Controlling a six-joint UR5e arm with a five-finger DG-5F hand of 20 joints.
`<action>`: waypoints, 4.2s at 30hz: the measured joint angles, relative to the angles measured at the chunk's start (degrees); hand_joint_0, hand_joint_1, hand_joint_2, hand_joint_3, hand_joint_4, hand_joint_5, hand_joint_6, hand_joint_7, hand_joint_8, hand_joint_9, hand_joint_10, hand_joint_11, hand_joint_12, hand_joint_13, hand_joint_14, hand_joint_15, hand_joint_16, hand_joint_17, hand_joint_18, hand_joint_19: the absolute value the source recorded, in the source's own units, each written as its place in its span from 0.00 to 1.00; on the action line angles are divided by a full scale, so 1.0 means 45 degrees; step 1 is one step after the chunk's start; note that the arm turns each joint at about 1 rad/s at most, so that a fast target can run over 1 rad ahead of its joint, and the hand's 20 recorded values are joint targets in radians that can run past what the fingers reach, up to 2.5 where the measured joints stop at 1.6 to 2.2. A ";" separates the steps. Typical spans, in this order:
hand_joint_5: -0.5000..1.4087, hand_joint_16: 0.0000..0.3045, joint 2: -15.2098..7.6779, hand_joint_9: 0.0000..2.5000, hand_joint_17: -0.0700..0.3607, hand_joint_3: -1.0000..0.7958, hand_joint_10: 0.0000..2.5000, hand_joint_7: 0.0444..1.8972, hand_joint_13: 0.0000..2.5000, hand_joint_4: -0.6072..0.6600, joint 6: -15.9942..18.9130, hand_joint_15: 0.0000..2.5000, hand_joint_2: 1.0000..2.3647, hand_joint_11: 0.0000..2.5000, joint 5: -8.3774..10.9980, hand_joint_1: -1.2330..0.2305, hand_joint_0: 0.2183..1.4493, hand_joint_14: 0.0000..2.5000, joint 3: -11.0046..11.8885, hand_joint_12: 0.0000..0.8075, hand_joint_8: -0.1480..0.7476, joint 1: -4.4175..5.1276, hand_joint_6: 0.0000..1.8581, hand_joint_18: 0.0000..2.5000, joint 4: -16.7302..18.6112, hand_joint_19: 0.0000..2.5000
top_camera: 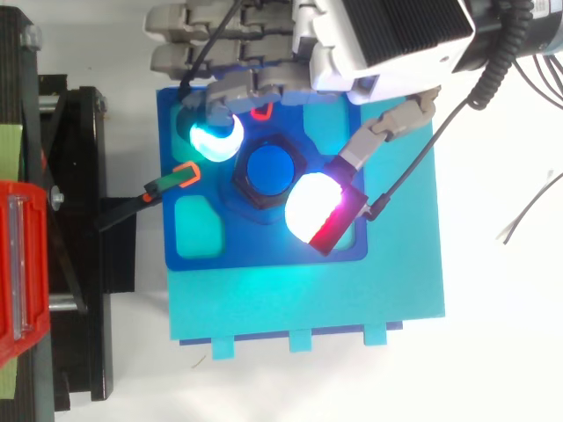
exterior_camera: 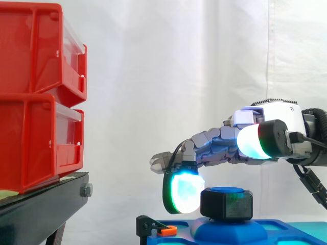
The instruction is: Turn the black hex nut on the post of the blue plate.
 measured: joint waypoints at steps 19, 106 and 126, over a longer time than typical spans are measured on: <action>0.17 0.18 0.0002 0.12 0.44 0.28 0.00 0.52 0.06 0.76 0.0099 0.01 0.00 0.00 -0.0355 0.75 0.20 0.00 0.0055 0.47 0.51 -0.0293 0.27 0.06 0.0087 0.11; 0.16 0.18 0.0001 0.11 0.44 0.28 0.00 0.51 0.06 0.75 0.0314 0.01 0.00 0.00 -0.0012 0.74 0.20 0.00 0.0046 0.47 0.50 0.0286 0.27 0.06 -0.0371 0.11; 0.16 0.18 0.0001 0.11 0.44 0.28 0.00 0.51 0.06 0.75 0.0301 0.01 0.00 0.00 -0.0227 0.74 0.20 0.00 0.0046 0.47 0.50 0.0012 0.27 0.06 -0.0372 0.11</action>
